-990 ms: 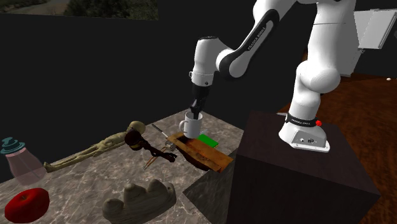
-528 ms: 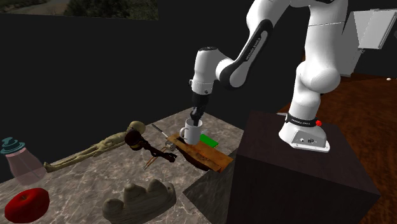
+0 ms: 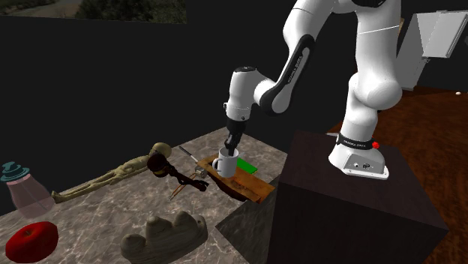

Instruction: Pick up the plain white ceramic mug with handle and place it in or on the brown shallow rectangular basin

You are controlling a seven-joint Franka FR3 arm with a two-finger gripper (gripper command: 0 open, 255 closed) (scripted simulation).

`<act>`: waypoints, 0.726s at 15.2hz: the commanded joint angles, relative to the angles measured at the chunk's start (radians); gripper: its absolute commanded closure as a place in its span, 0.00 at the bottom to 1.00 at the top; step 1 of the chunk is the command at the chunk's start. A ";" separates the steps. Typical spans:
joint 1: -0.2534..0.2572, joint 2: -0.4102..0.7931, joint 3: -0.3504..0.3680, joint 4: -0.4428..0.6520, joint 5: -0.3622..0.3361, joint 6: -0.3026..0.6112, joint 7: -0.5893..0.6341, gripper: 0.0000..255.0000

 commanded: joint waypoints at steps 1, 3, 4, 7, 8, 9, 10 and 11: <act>0.001 0.004 -0.002 0.001 -0.004 0.003 0.002 1.00; 0.001 0.004 -0.002 0.001 -0.004 0.003 0.002 1.00; 0.001 0.004 -0.002 0.001 -0.004 0.003 0.002 1.00; 0.001 0.004 -0.002 0.001 -0.004 0.003 0.002 0.00; 0.001 0.004 -0.002 0.001 -0.004 0.003 0.002 0.00; 0.001 0.004 -0.002 0.001 -0.004 0.003 0.002 0.00; 0.001 0.004 -0.002 0.001 -0.004 0.003 0.002 0.00; 0.001 0.004 -0.002 0.001 -0.004 0.003 0.002 0.00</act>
